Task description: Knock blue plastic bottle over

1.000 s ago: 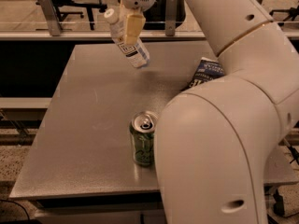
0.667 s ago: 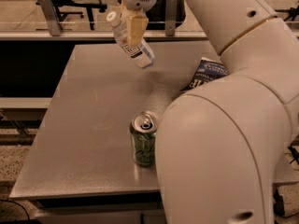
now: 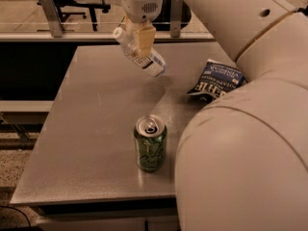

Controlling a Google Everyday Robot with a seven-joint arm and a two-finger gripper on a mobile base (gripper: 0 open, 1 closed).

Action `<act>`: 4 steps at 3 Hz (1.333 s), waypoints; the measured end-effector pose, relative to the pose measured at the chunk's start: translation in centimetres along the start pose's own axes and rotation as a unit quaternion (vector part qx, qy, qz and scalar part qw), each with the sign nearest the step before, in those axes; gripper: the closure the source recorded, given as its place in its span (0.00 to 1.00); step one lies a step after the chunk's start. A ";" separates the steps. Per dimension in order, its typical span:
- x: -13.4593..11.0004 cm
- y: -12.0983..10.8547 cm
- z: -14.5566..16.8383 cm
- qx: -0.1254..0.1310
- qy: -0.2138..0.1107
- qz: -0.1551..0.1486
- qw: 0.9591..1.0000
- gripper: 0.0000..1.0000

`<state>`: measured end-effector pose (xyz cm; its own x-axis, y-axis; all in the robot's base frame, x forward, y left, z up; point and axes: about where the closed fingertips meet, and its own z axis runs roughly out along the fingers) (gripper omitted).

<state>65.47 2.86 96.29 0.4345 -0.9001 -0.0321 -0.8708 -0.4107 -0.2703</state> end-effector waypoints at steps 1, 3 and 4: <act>-0.1 1.5 0.9 -0.015 0.027 -0.043 0.999 1.00; -0.4 3.4 1.9 -0.029 0.064 -0.105 0.992 0.59; -0.4 3.9 2.5 -0.032 0.079 -0.120 0.989 0.36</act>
Offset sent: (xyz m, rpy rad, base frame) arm -0.0463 -0.0208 -0.0310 -0.2387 0.0258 0.1967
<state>62.49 1.97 92.86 0.5929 -0.7855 0.1774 -0.7624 -0.6185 -0.1901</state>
